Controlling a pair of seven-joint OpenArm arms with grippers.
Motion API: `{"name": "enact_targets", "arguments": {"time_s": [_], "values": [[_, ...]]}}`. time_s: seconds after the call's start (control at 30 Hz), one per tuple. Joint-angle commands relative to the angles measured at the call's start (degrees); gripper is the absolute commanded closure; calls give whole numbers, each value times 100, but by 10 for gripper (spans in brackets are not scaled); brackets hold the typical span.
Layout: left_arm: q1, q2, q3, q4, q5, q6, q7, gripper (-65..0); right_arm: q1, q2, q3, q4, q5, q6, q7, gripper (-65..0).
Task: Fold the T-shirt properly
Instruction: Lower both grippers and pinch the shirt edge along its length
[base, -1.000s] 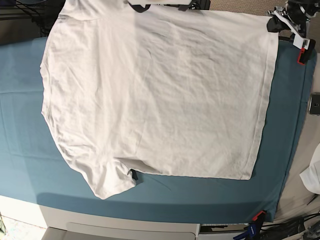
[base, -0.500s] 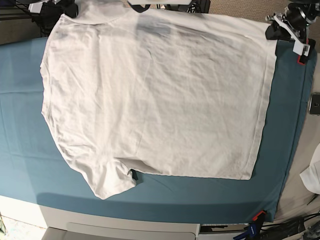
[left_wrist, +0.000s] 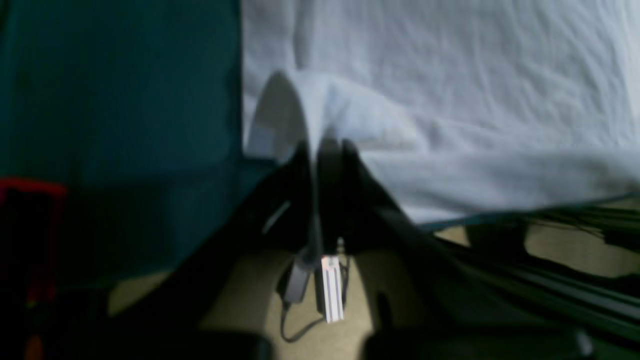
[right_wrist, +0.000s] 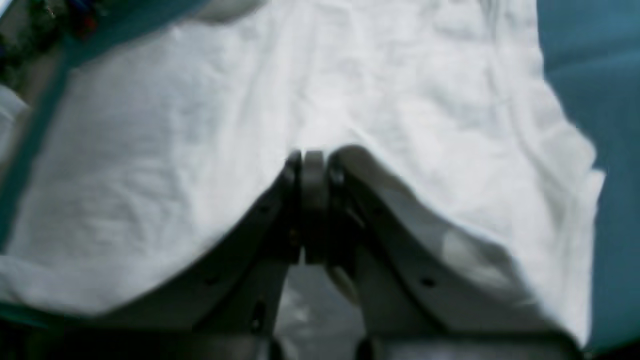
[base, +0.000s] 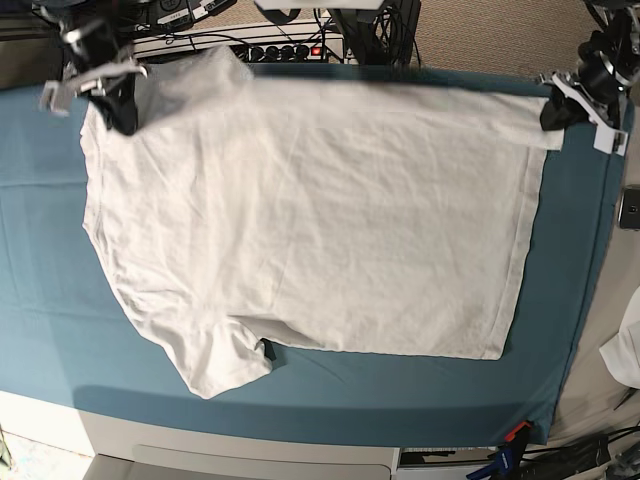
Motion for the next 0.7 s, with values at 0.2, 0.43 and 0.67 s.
{"name": "enact_targets", "arguments": {"time_s": [0.2,0.43,0.67], "values": [[-525,-105,-37,-382,107,2,-267,0,643,278,37,83,-586,28,474,0],[-1106,-293,938,-1121,577,7,-452,0,916,688,-374,-841,-933,28,789,0],[-1541,-319,1338,-1226,1062,332,-498,0,1451,1250,-1106,-1856,-1047,28,859,0]]}}
